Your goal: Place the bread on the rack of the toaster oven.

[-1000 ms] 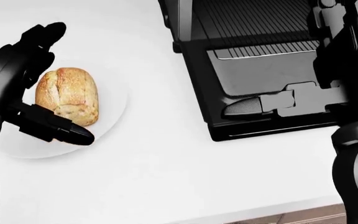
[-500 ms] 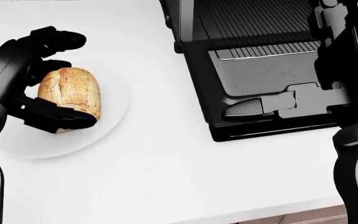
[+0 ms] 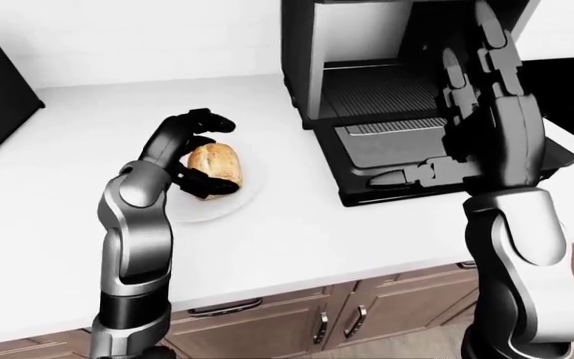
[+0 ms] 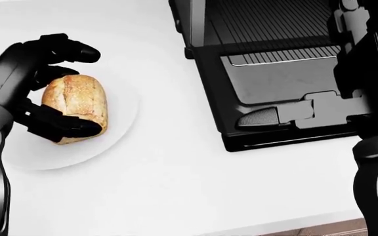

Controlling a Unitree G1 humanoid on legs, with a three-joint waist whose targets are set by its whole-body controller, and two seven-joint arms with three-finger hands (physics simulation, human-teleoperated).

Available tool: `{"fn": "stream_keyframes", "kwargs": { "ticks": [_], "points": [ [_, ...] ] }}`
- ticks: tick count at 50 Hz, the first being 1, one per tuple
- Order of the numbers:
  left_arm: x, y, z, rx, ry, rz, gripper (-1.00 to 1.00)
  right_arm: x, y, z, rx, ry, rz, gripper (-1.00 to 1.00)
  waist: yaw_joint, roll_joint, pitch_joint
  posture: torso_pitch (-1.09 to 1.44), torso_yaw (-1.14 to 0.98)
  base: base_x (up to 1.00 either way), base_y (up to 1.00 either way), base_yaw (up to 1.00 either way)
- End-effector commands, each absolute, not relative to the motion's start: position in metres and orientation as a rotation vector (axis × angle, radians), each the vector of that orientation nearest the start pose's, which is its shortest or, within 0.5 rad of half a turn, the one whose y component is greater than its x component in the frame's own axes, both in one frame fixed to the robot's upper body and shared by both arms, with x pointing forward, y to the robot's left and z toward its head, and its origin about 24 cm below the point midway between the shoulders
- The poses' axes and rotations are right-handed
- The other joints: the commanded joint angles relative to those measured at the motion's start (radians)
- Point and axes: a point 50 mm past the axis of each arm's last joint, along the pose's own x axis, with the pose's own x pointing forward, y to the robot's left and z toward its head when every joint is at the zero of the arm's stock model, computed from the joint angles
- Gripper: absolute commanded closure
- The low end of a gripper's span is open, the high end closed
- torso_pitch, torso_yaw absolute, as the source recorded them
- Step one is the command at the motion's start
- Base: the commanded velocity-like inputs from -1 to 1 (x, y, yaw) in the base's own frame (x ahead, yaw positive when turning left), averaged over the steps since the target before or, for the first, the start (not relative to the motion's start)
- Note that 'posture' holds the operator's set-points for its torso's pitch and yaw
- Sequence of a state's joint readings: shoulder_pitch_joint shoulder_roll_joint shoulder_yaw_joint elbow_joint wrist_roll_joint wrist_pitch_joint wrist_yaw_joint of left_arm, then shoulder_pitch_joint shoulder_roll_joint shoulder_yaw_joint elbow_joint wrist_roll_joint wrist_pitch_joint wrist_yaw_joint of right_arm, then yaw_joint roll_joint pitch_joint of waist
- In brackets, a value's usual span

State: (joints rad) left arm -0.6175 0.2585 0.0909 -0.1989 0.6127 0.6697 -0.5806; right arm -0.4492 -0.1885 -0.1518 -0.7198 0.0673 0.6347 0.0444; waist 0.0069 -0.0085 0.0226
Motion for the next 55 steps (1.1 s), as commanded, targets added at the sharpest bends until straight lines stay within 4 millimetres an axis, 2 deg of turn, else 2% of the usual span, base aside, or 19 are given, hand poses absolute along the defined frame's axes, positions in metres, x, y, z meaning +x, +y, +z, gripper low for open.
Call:
{"fn": "stream_keyframes", "kwargs": {
  "ticks": [1,4,30,33,36,39,47,55],
  "points": [
    [0.322,0.182,0.219,0.696,-0.03,-0.086,-0.12,0.243,-0.163,0.265,-0.132,-0.61,0.033,-1.0,0.0,0.0,-0.019,0.0,0.0,0.0,0.0,0.0],
    [0.322,0.181,0.22,0.7,-0.032,-0.086,0.01,0.243,-0.164,0.265,-0.131,-0.61,0.032,-1.0,0.0,0.0,-0.019,0.0,0.0,0.0,0.0,0.0],
    [0.319,0.186,0.248,0.71,-0.088,-0.032,0.41,0.243,-0.163,0.266,-0.134,-0.612,0.035,-1.0,-0.001,-0.002,-0.016,0.0,0.0,0.0,0.0,0.0],
    [0.317,0.184,0.255,0.714,-0.104,-0.032,0.56,0.242,-0.164,0.266,-0.136,-0.613,0.031,-1.0,-0.001,-0.002,-0.015,0.0,0.0,0.0,0.0,0.0],
    [0.316,0.181,0.26,0.709,-0.119,-0.037,0.81,0.242,-0.164,0.265,-0.136,-0.611,0.029,-1.0,-0.001,-0.003,-0.013,0.0,0.0,0.0,0.0,0.0],
    [0.315,0.175,0.274,0.705,-0.153,-0.044,1.0,0.24,-0.165,0.265,-0.135,-0.614,0.026,-1.0,-0.001,-0.004,-0.013,0.0,0.0,0.0,0.0,0.0],
    [0.316,0.159,0.298,0.701,-0.223,-0.092,1.0,0.238,-0.165,0.265,-0.132,-0.618,0.023,-1.0,0.002,-0.008,-0.009,0.0,0.0,0.0,0.0,0.0],
    [0.319,0.133,0.338,0.672,-0.306,-0.126,1.0,0.236,-0.168,0.268,-0.136,-0.622,0.012,-1.0,0.002,-0.015,-0.004,0.0,0.0,0.0,0.0,0.0]
  ]
}}
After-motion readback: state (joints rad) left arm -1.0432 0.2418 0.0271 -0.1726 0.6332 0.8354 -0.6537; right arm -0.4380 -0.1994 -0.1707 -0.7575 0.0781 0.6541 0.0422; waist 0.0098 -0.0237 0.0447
